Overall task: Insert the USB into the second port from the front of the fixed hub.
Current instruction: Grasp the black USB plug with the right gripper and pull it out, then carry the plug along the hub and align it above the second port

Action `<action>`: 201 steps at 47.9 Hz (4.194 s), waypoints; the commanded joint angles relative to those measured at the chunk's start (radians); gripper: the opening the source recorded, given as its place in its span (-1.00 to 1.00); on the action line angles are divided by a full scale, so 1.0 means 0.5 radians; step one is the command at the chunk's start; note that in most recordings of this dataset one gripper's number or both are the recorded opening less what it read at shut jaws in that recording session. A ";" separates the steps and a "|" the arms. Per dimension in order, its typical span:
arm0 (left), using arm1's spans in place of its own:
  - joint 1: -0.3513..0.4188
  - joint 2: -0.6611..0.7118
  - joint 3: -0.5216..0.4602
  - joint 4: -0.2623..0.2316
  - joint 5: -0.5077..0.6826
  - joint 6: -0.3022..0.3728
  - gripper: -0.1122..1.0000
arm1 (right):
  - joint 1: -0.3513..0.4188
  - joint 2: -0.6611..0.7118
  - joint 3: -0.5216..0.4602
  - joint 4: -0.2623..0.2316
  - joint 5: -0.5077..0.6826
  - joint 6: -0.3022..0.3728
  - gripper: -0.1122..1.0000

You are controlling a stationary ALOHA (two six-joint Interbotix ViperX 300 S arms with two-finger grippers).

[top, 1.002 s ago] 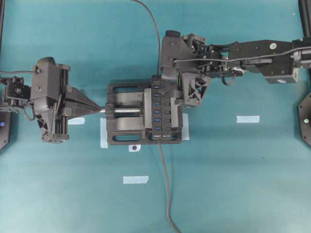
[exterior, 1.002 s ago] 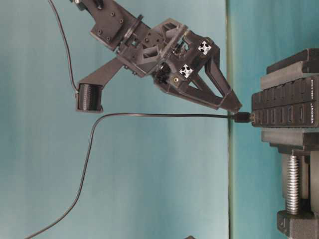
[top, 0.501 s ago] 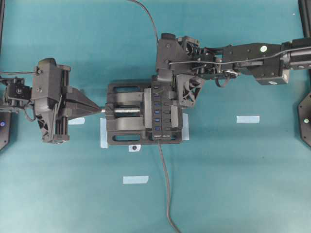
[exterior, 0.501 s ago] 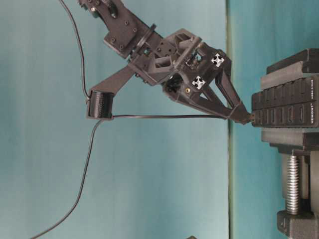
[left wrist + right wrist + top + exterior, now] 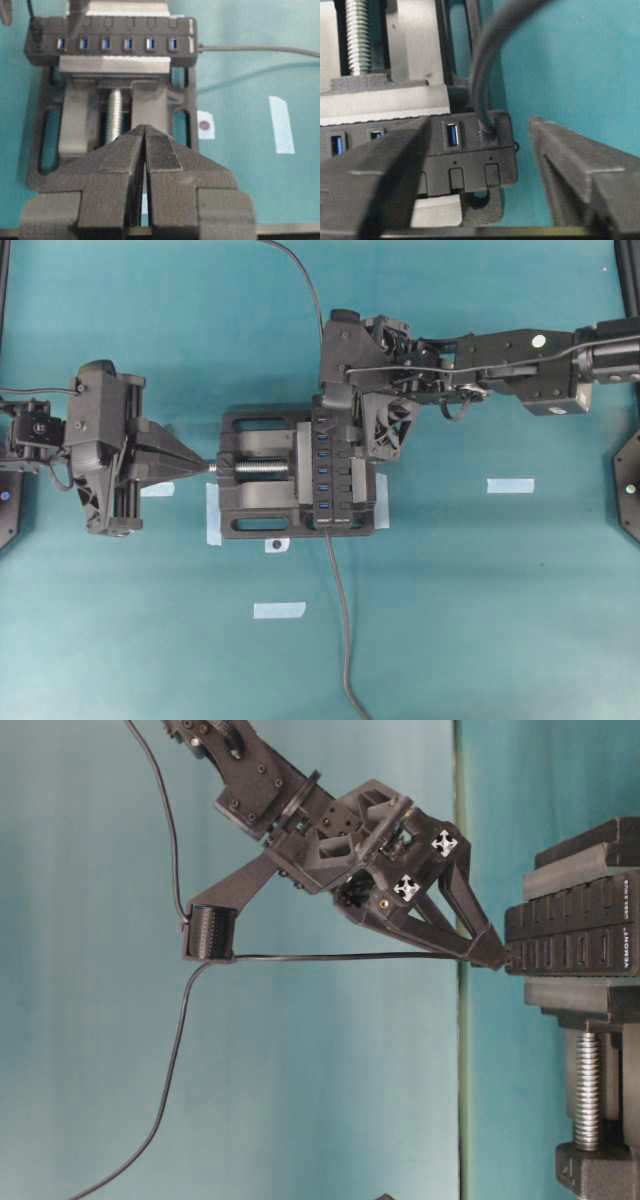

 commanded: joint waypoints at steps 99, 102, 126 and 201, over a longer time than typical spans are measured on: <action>-0.006 -0.009 -0.043 0.003 -0.071 0.000 -0.79 | 0.049 -0.328 -0.043 0.043 0.086 0.006 -0.72; -0.006 -0.009 -0.043 0.003 -0.071 -0.003 -0.79 | 0.061 -0.337 -0.043 0.043 0.098 0.006 -0.72; -0.006 -0.009 -0.040 0.003 -0.067 -0.003 -0.79 | 0.184 -0.423 -0.040 0.052 0.135 0.092 -0.72; -0.003 -0.009 -0.037 0.003 -0.071 0.000 -0.79 | 0.426 -0.218 -0.012 0.049 0.129 0.218 -0.72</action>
